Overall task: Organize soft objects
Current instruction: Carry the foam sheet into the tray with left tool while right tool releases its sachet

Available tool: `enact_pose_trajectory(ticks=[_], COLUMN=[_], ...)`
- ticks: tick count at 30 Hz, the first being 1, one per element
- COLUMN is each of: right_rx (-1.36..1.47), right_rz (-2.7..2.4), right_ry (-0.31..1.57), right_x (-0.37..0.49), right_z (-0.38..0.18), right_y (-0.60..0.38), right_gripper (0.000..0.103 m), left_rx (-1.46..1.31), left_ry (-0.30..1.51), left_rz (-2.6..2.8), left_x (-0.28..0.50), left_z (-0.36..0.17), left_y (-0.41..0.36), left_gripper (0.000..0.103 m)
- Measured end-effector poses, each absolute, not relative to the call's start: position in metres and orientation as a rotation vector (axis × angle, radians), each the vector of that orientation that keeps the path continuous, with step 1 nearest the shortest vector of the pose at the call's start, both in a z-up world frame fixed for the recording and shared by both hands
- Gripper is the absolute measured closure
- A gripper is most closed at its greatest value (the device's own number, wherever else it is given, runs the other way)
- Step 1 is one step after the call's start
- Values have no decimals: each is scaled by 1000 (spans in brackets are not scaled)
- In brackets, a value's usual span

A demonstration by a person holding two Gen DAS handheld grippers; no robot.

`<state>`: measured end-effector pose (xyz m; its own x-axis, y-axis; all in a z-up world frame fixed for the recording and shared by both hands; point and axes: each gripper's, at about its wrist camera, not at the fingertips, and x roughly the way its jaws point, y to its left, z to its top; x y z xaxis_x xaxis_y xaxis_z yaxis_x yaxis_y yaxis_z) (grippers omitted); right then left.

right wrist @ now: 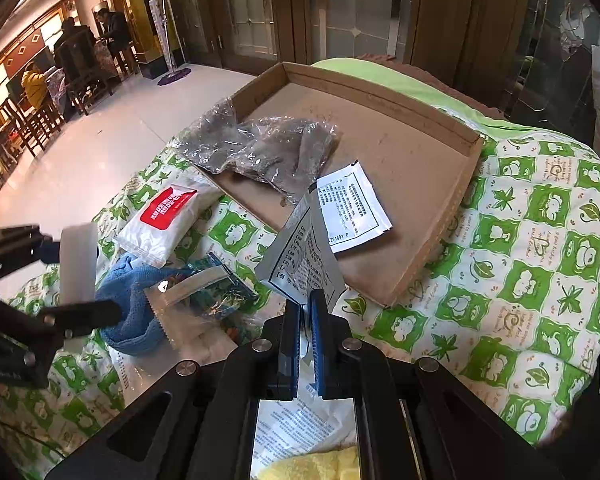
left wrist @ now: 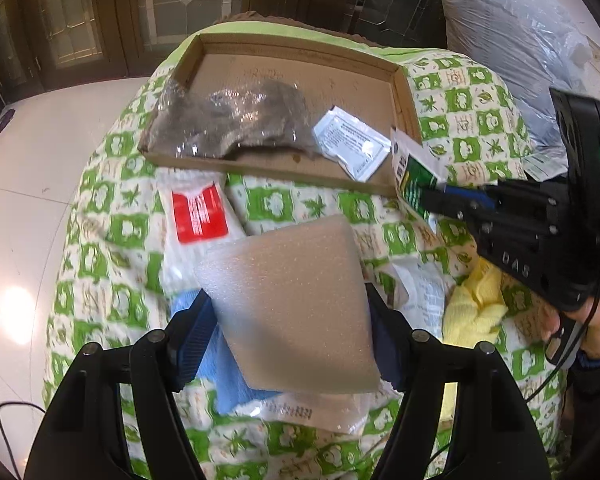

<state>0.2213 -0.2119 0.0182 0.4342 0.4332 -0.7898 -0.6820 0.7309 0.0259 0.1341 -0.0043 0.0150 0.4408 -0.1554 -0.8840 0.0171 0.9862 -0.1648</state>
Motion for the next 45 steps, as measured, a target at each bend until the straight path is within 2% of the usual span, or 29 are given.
enact_pose_trajectory(ticks=[18, 34, 45], right_rx=[-332, -175, -363], right_rz=[692, 692, 549], right_ry=[877, 829, 731], right_x=[270, 314, 339], right_z=[25, 21, 26], right_y=[-190, -190, -172], right_gripper=[98, 100, 100], left_rx=[-137, -119, -27], left_ry=[1123, 1123, 1127], left_rz=[-62, -45, 22], left_x=[217, 269, 340], left_z=[17, 15, 12], left_y=[26, 32, 25], left_gripper=[34, 34, 33])
